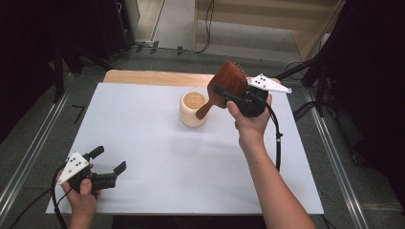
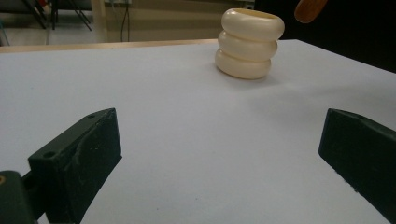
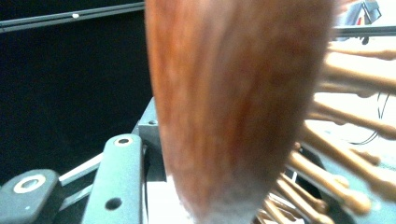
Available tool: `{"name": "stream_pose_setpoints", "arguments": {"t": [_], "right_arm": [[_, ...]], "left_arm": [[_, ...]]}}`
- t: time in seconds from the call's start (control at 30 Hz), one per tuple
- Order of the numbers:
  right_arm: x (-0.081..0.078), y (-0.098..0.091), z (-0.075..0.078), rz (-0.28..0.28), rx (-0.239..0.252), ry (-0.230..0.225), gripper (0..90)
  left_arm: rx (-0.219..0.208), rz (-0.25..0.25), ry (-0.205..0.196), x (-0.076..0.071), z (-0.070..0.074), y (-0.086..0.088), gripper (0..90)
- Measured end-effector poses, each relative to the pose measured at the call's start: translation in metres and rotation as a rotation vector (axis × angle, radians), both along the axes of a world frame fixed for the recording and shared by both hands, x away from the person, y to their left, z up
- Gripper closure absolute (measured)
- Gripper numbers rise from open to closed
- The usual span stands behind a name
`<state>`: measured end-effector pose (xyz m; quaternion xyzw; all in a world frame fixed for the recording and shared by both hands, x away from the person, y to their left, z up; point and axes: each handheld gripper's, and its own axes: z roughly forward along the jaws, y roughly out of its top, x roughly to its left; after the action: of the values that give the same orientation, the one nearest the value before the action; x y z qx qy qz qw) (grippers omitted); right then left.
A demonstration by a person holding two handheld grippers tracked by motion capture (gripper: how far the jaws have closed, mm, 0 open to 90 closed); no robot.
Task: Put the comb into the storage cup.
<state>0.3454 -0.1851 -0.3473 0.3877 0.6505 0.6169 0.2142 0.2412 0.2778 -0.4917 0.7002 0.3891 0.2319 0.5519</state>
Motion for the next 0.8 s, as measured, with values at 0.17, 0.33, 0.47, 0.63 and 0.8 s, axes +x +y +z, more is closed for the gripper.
{"name": "stream_pose_setpoints", "arguments": {"t": [0.17,0.33,0.47,0.63,0.8], "right_arm": [[0.005,0.001,0.002,-0.002,-0.005,-0.003,50.5],[0.011,0.0,0.004,-0.013,0.007,-0.008,50.5],[0.016,0.0,0.004,-0.024,0.003,-0.008,50.5],[0.022,0.001,0.001,-0.033,0.004,-0.005,50.5],[0.028,0.004,0.0,-0.044,0.004,-0.002,50.5]], "left_arm": [[0.0,0.0,-0.001,0.0,0.0,0.0,0.0],[-0.002,0.0,-0.001,0.0,0.0,0.0,0.0],[-0.002,0.0,-0.001,0.0,0.0,0.0,0.0],[-0.001,-0.002,-0.002,0.0,0.0,0.0,0.0],[-0.002,-0.004,-0.003,0.0,0.0,0.0,0.0]]}}
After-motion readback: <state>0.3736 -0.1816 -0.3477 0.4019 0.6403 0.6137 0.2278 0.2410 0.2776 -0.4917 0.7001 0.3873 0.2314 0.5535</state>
